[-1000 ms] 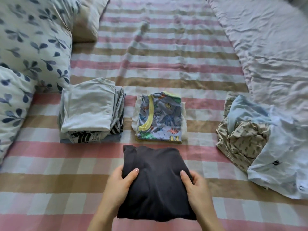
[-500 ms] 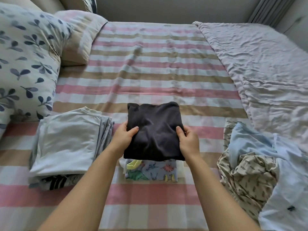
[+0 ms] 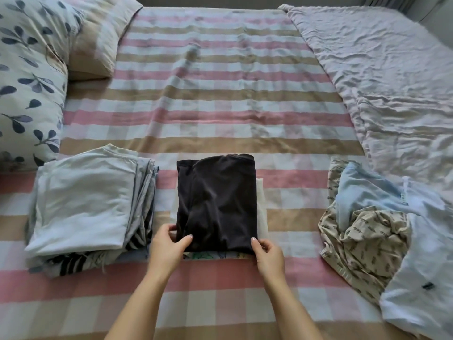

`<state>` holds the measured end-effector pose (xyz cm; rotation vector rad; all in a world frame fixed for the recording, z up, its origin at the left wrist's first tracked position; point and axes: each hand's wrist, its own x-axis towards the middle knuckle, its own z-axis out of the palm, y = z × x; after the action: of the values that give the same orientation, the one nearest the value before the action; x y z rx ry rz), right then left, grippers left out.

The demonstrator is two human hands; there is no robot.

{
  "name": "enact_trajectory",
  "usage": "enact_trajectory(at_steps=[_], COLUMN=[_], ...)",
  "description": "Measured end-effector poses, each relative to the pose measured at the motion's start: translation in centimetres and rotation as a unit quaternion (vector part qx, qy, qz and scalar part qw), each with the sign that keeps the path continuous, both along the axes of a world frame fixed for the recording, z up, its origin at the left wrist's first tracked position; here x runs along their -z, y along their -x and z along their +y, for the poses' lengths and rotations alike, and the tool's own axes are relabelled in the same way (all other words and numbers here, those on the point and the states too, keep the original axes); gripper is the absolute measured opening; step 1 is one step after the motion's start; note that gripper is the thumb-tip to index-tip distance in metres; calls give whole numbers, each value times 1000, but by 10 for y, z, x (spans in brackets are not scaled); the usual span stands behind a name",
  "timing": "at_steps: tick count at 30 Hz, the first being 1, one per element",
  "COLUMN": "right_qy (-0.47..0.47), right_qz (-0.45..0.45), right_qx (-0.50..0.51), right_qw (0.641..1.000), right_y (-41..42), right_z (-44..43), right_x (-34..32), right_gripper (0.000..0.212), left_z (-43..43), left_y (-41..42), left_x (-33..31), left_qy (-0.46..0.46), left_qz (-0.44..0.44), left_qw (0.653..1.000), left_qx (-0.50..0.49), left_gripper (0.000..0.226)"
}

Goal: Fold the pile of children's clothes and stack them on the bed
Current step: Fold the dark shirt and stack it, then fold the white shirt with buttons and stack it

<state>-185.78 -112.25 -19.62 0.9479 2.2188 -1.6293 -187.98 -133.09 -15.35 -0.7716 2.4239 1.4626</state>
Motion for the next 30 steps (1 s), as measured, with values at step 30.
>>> enact_trajectory(at_steps=[30], right_qy=[-248], right_qz=[55], right_qx=[181], right_qw=[950], right_y=[-145], right_z=[324], right_x=[-31], right_gripper=[14], left_z=[423], left_y=[-89], left_x=[15], left_qy=[16], left_qz=[86], left_qw=[891], left_qx=[446], left_gripper=[8])
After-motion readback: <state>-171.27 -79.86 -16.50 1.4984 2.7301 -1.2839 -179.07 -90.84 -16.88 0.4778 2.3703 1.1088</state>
